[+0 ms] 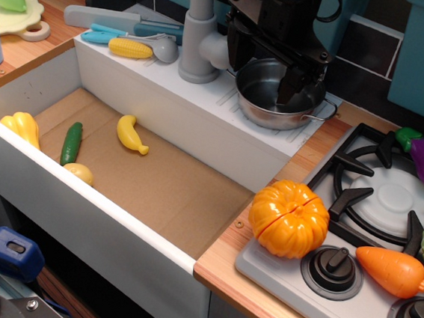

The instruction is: Put pot or pan in sink

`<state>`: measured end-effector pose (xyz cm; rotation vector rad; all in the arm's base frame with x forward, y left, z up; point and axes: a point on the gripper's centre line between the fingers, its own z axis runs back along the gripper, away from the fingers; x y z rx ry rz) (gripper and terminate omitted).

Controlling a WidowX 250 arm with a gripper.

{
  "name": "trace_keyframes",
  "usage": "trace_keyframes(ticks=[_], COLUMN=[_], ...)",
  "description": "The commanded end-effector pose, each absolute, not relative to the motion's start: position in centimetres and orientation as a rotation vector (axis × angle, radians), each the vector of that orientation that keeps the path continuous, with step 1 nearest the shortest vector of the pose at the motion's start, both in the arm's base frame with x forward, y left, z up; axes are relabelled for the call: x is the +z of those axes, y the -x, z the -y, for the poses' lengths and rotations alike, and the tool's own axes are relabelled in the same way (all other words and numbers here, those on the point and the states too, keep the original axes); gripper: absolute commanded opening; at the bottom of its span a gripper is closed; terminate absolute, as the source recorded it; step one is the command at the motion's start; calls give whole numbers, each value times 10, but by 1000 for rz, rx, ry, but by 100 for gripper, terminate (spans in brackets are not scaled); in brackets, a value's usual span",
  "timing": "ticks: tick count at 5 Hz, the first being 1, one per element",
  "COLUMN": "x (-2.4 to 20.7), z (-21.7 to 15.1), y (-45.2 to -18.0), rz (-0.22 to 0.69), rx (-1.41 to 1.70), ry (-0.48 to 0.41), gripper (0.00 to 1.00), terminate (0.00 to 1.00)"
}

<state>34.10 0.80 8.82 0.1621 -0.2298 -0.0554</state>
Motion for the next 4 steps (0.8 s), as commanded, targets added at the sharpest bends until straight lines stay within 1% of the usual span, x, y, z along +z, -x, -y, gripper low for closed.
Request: trace_keyframes(ticks=[1, 2, 3, 4], x=[88, 85, 78, 72], z=[-8, -7, -4, -5], y=[-341, -335, -334, -339], rz=[230, 252, 284, 337], rx=[-55, -164, -294, -359], ry=[-162, -181, -179, -177], gripper=[100, 100, 100, 100], terminate=[0, 0, 0, 0])
